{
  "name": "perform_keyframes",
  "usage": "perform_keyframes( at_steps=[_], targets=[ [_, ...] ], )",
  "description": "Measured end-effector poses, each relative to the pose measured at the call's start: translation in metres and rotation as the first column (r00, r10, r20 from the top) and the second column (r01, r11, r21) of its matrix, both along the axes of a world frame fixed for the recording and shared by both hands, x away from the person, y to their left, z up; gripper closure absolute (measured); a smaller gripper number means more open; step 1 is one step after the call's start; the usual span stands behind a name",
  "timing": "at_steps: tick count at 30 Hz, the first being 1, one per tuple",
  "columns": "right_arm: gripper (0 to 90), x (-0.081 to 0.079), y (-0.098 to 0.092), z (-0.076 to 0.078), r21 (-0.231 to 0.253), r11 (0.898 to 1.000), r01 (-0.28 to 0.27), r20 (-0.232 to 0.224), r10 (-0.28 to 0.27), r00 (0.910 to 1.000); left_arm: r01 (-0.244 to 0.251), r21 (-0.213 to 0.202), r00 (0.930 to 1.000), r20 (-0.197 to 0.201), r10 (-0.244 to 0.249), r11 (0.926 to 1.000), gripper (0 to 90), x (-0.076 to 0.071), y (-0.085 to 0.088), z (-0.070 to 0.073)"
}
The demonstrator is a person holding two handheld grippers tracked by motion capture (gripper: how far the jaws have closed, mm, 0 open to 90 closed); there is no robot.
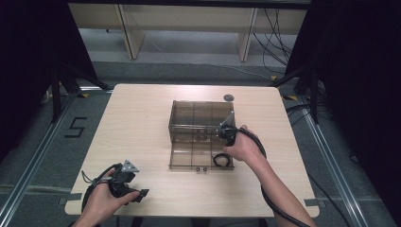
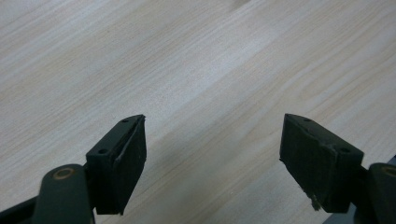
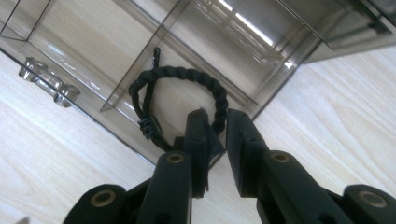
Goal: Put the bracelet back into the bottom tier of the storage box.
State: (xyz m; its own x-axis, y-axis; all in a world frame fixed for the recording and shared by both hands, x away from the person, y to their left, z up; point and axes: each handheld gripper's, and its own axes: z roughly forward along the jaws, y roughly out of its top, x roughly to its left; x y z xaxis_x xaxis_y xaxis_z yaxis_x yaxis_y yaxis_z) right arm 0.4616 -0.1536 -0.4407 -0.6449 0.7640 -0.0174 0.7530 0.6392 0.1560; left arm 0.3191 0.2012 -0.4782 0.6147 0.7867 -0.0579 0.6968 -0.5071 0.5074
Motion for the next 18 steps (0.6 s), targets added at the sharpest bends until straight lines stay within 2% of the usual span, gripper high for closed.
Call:
perform_keyframes(
  at_steps=[1, 2, 5, 6, 11, 13, 14, 18],
  targets=[
    [78.2, -0.004, 0.001, 0.001, 0.003, 0.998, 0.059, -0.014, -0.059, 0.9982, 0.0, 0.001, 1.0, 0.0, 0.0, 1.0, 22.8, 0.0, 0.0, 0.0],
    [77.6, -0.006, -0.001, 0.003, 0.008, 0.998, 0.069, -0.009, -0.069, 0.9976, 0.005, -0.001, 1.0, -0.002, -0.005, 1.0, 22.8, 0.0, 0.0, 0.0],
    [77.2, -0.008, -0.004, 0.006, 0.004, 0.997, 0.079, -0.018, -0.079, 0.9967, 0.006, 0.006, 1.0, 0.004, -0.006, 1.0, 22.9, 0.0, 0.0, 0.0],
    [76.9, -0.009, -0.005, 0.006, 0.012, 0.997, 0.072, 0.0, -0.072, 0.9974, -0.002, -0.002, 1.0, 0.006, 0.002, 1.0, 22.8, 0.0, 0.0, -0.001],
    [75.6, -0.014, -0.009, 0.009, 0.024, 0.995, 0.092, 0.016, -0.093, 0.9955, 0.003, 0.006, 1.0, 0.003, -0.003, 1.0, 22.8, 0.0, 0.0, -0.001],
    [74.8, -0.017, -0.01, 0.011, 0.014, 0.995, 0.098, 0.002, -0.098, 0.9952, 0.003, 0.008, 1.0, -0.002, -0.003, 1.0, 22.8, 0.0, 0.001, 0.0],
    [74.7, -0.018, -0.012, 0.009, 0.023, 0.995, 0.093, 0.018, -0.093, 0.9955, 0.005, 0.008, 1.0, -0.007, -0.005, 1.0, 22.8, 0.0, 0.001, 0.0],
    [74.1, -0.023, -0.018, 0.01, 0.025, 0.995, 0.092, 0.014, -0.093, 0.9956, 0.0, 0.007, 1.0, -0.007, 0.0, 1.0, 22.8, 0.0, 0.001, 0.0]
  ],
)
